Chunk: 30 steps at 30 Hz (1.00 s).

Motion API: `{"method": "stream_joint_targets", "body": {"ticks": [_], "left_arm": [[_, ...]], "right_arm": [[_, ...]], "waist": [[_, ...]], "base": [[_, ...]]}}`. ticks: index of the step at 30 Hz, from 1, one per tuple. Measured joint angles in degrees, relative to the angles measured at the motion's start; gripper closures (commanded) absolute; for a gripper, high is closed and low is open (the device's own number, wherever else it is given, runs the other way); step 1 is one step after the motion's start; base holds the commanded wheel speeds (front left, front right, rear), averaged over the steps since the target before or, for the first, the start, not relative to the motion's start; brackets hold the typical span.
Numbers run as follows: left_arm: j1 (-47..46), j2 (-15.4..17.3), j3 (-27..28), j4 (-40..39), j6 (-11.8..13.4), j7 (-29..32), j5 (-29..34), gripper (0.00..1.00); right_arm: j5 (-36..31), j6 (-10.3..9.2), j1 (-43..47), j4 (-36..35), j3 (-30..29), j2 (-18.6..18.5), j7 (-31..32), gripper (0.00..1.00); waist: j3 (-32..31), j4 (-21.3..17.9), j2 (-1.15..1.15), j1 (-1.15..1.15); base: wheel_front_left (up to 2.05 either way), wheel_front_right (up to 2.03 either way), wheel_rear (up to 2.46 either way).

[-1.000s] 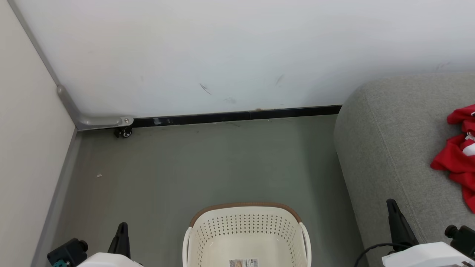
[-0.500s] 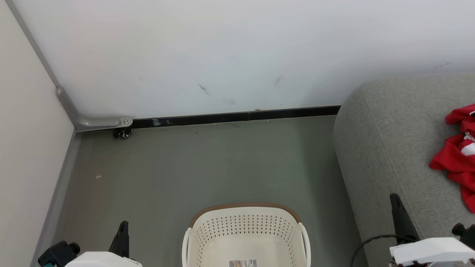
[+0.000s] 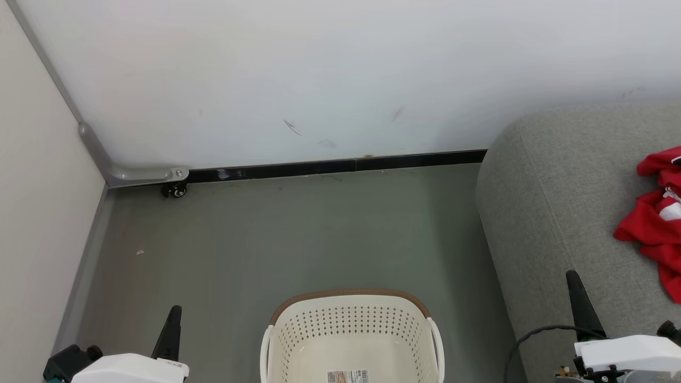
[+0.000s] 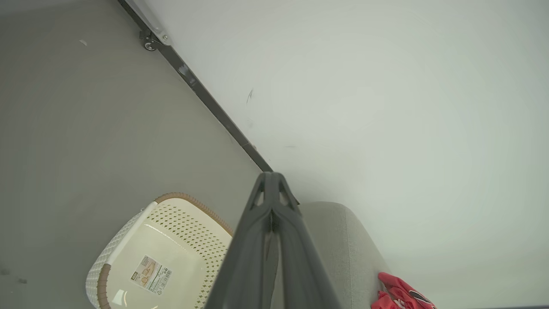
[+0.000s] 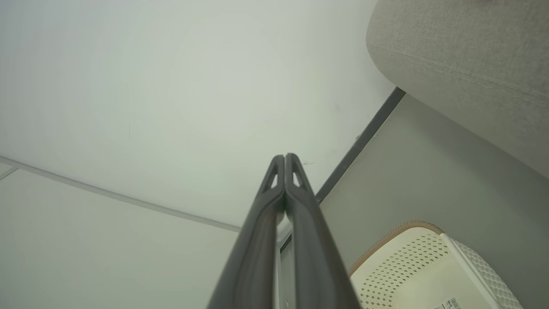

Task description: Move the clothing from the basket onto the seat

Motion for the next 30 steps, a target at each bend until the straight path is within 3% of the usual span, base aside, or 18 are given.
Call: {"method": "stream_joint_targets", "body": {"ticks": [30], "left_arm": [[-2.11,-0.85,4.63,-1.65,-5.48,5.46,-23.64,1.00]], "right_arm": [[23.46,-0.01,-3.75,-0.01,-0.90,-0.18,3.02,1.00]], "waist": [[0.76,-0.40,0.00,-0.12]], "base": [[0.00,0.00,0.00]]}}
